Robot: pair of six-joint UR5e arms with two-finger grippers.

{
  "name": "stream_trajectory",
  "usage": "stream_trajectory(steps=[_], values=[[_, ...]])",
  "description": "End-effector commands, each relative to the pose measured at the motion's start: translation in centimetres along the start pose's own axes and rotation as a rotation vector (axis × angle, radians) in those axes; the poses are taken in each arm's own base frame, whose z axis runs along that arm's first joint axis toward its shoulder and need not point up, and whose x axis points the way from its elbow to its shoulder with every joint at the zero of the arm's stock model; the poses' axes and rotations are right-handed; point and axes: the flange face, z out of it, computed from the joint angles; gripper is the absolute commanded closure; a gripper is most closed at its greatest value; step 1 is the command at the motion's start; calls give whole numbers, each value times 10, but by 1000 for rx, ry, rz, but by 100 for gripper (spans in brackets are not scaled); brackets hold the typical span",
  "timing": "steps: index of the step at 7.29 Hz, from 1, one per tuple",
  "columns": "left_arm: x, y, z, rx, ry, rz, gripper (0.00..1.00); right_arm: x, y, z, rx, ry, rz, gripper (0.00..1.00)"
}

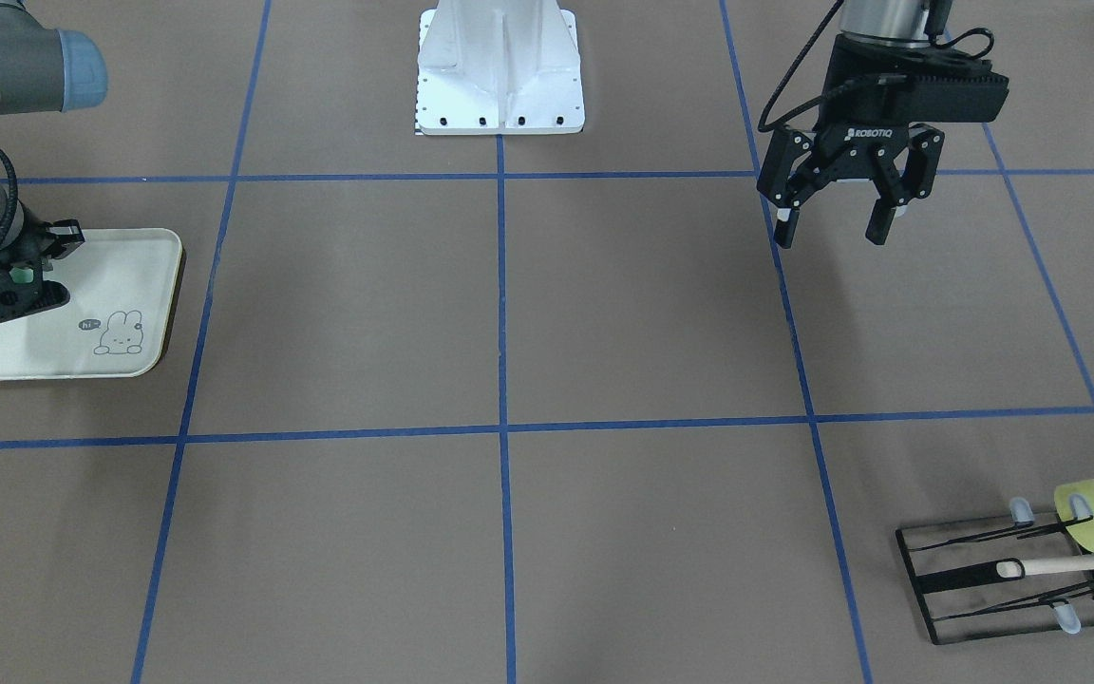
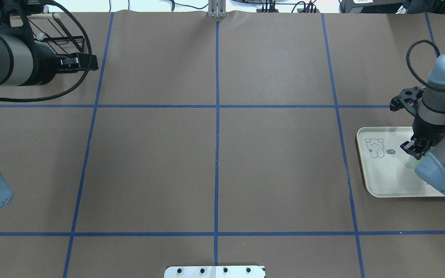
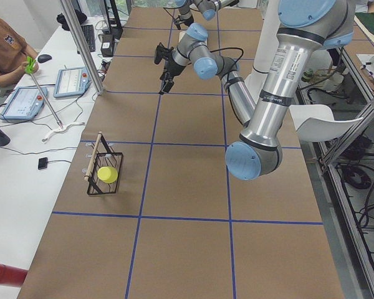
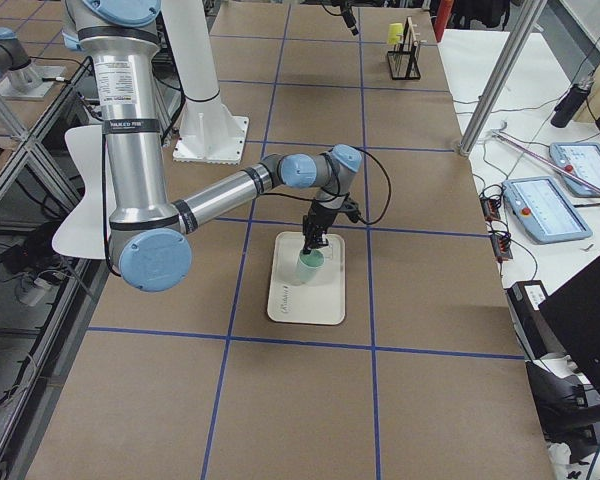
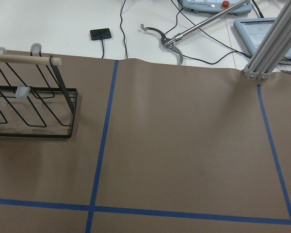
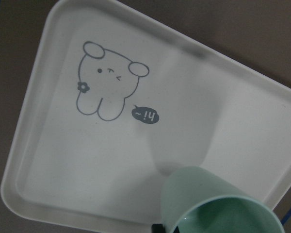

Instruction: Left arm grabs green cup and hands to right arm on tray

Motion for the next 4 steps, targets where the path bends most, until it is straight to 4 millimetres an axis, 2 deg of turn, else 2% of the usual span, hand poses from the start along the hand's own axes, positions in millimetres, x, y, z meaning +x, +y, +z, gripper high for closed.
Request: stream_trajectory(steps=[1,3,4], values=[[0,0,0,1,0,-2,0,6,-9,14,17,-2,-20,81],[1,-1,-1,2,2,-1,0,4,-9,13,20,-4,-33,7],[0,0,0,2,1,0,0,-1,-7,-1,46,-15,-45,1]])
